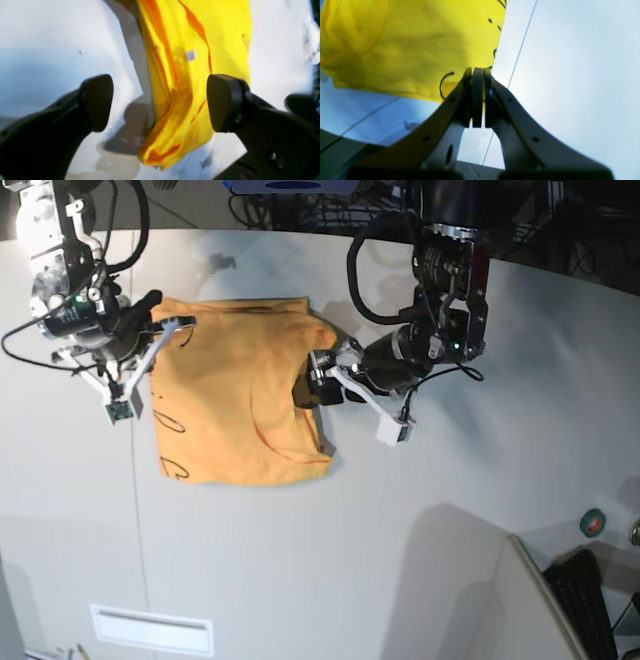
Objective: Layout the t-shirt on the table in an organized manner, then fold the t-shirt properly
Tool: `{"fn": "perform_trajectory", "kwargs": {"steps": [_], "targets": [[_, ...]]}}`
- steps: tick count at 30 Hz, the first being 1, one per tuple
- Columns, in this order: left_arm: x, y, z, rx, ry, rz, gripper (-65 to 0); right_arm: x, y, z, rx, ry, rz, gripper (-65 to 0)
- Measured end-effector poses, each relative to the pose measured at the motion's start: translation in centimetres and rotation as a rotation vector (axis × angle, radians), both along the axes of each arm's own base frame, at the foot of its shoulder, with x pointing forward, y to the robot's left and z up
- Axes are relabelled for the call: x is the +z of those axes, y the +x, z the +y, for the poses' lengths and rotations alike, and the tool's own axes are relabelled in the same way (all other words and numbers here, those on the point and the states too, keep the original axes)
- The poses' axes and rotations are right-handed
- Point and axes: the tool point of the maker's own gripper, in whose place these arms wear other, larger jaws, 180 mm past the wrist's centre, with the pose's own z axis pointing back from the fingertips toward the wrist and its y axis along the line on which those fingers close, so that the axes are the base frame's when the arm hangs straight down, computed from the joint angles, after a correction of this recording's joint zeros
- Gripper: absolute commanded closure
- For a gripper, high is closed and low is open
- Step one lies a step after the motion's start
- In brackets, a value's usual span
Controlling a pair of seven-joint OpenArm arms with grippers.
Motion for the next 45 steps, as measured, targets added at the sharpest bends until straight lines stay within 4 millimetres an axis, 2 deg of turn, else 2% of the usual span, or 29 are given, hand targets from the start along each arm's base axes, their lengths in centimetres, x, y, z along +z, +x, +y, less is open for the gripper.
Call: {"fn": "perform_trajectory", "kwargs": {"steps": [3, 5, 11, 13, 16, 19, 21, 23, 25, 27, 32, 36, 40, 45], "targets": [[-0.8, 0.9, 0.5, 0.020, -0.003, 0.024, -55.6, 0.0, 0.0, 0.1, 0.000, 0.005, -0.004, 0.0], [-1.0, 1.4, 0.2, 0.019, -0.013, 0.034, -55.6, 0.0, 0.1, 0.0, 0.000, 0.004, -0.007, 0.0], [-1.6, 0.7, -3.9, -0.105, -0.014, 0.033, -55.0, 0.3, 0.5, 0.1, -0.001, 0.009, -0.032, 0.0], [-2.0, 0.4, -4.5, -0.106, -0.026, 0.036, -55.0, 0.4, 0.7, -0.6, -0.022, 0.003, -0.037, 0.0], [-2.9, 0.1, -4.2, -0.099, -0.043, 0.058, -54.8, 0.7, 1.0, -2.0, -0.059, -0.012, -0.049, 0.0], [-3.3, 0.7, -4.7, -0.107, -0.047, 0.067, -54.3, 0.8, 1.2, -3.4, -0.098, -0.021, -0.054, 0.0], [-3.5, 0.8, -5.7, -0.154, -0.032, 0.069, -46.9, 0.3, 1.3, -4.8, -0.135, -0.034, -0.050, 0.0], [-4.0, 0.3, -6.6, -0.201, -0.008, 0.081, -31.6, -0.5, 1.1, -6.3, -0.175, -0.051, -0.039, 0.0], [-4.6, -0.8, -6.6, -0.250, 0.019, 0.097, -14.6, -1.2, 0.7, -7.3, -0.195, -0.059, -0.023, 0.0], [-5.2, -1.8, -6.2, -0.273, 0.026, 0.118, 0.0, -1.8, 0.4, -7.9, -0.164, -0.060, -0.009, 0.0], [-5.6, -1.8, -3.2, -0.321, 0.087, 0.106, 0.0, -2.3, -0.5, -10.8, -0.190, -0.052, 0.007, 0.0], [-5.2, -0.6, -0.7, -0.474, 0.229, 0.090, 0.0, -2.4, -0.9, -12.5, -0.223, -0.051, 0.006, 0.0], [-4.2, 1.3, 1.0, -0.744, 0.499, -0.007, 0.0, -2.6, -1.0, -13.4, -0.247, -0.052, 0.014, 0.0], [-3.1, 2.4, 0.8, -1.142, 0.835, -0.170, 0.0, -2.7, -1.0, -13.8, -0.265, -0.049, 0.012, 0.0]]}}
